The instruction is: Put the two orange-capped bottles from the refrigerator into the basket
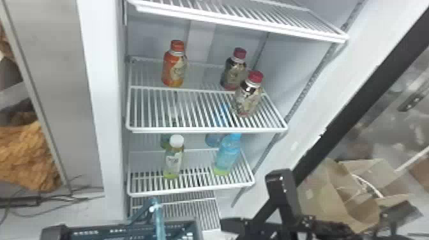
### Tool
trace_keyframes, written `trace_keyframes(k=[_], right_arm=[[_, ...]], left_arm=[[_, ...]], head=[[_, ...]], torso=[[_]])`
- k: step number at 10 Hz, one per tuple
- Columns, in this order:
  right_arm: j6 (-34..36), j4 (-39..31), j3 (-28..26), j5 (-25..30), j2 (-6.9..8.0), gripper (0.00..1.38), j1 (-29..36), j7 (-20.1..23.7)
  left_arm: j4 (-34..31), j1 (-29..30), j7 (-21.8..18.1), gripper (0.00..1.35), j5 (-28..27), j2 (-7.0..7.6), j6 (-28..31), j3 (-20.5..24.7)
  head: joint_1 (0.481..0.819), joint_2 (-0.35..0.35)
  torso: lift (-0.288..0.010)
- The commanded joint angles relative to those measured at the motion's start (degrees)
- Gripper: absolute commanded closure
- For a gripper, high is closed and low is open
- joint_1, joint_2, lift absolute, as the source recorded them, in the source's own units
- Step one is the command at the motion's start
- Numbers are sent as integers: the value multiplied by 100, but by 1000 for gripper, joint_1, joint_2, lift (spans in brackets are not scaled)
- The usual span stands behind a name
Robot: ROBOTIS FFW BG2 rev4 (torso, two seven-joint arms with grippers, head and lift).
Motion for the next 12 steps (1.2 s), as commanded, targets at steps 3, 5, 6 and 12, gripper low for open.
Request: trace_keyframes(k=[3,5,6,12], right_arm=[[-2775,170,-117,-126,188,90,0,-490],[-4167,662,9,-274,382,84,-169,-1079],[-4631,1351,134,-320,382,75,-633,-1096],[-6473,3699,603,-228,311,73,-2222,-1650]], left_arm=[[1,10,0,1210,1,-6,0,10],[1,24,0,1210,1,-15,0,10],[1,-4,0,1210,1,-15,0,-24],[1,-61,9,1210,1,-23,0,-82]], head=[[695,-350],[695,-350],[695,-350],[695,-309]], torso=[[-40],[-40],[-40],[-40]])
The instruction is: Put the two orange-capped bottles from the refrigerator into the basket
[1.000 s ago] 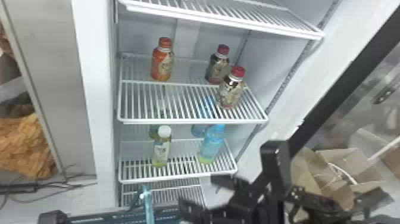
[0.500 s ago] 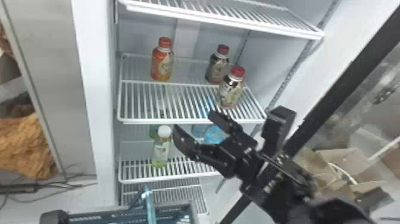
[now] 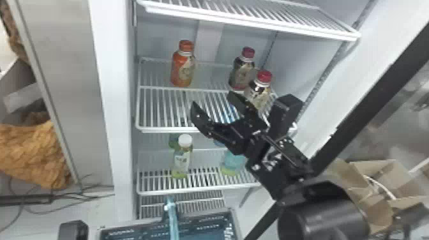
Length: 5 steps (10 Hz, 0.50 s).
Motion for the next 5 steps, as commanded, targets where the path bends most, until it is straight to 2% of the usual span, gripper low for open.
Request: trace_keyframes(k=[1,5], right_arm=[[-357,604,134,19,0,73,-384,-72],[-1018,1884,603,65,-36,47,-1270,-318]], left_arm=[[0,-35,1,1210,0,0,0,-31],[0,-78,1,1210,0,9,0,-76]], head=[[695,-307],[695,-277]], torso=[[-40],[-40]])
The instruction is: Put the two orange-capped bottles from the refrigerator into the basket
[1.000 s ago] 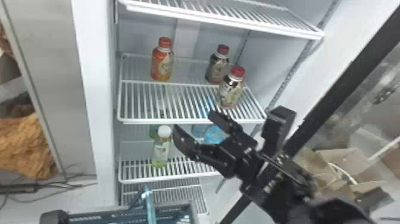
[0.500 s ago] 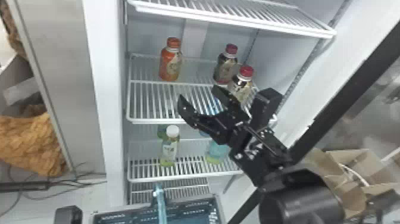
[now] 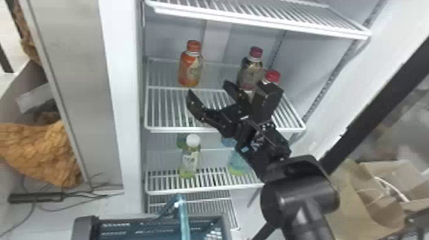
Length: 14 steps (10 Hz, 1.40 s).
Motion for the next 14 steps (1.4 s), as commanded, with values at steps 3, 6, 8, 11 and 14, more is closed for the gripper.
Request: trace_keyframes(k=[3,6,8,11,14], right_arm=[[-541,1023,393,3,-14,38,-741,-334],[-822,1782,553,-9,-14,33,-1290,-677],[-1005,2330,691,-77,-23,30,-1641,-782],[-1258,2935,988,-203,-40,19,-2091,-940],[-1483,3666,1262,-317,-76,19,-2640,-1037]], left_arm=[[28,-61,8,1210,11,23,0,-45],[56,-117,17,1210,11,32,0,-102],[98,-159,17,1210,11,32,0,-136],[141,-202,17,1210,23,41,0,-193],[197,-272,17,1210,34,32,-14,-262]], head=[[695,-248],[695,-236],[695,-239],[695,-231],[695,-218]], torso=[[-40],[-40],[-40],[-40],[-40]])
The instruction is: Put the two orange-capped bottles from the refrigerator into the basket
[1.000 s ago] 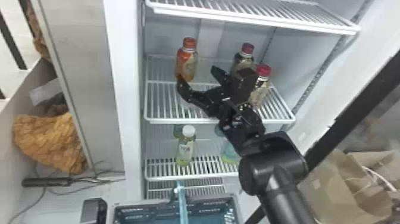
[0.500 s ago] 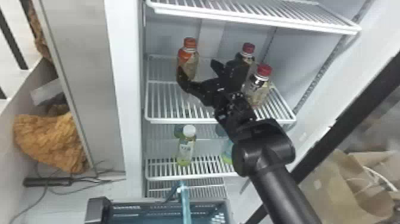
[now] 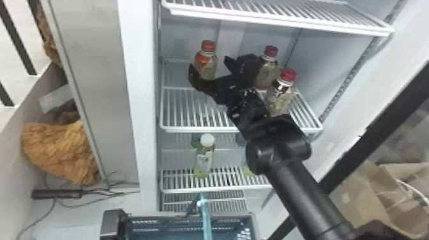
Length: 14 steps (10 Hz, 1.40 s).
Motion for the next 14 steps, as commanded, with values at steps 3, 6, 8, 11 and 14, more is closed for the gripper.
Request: trace_keyframes(k=[3,6,8,11,14], right_arm=[[-38,510,234,-65,-19,147,-358,-16],[-66,567,406,-214,-36,963,-429,-42],[-94,454,360,-225,-36,964,-386,-42],[74,-207,188,-225,-54,963,50,2],[764,-1683,-246,-20,-71,963,950,213]], left_arm=[[42,-74,0,1210,-10,0,-6,-58],[56,-88,0,1210,2,0,-20,-81],[56,-60,0,1210,13,0,-20,-70],[56,24,-17,1210,25,0,-20,-12],[14,94,-26,1210,25,0,-48,45]], head=[[695,-219],[695,-211],[695,-204],[695,-204],[695,-203]], torso=[[-40],[-40],[-40],[-40],[-40]])
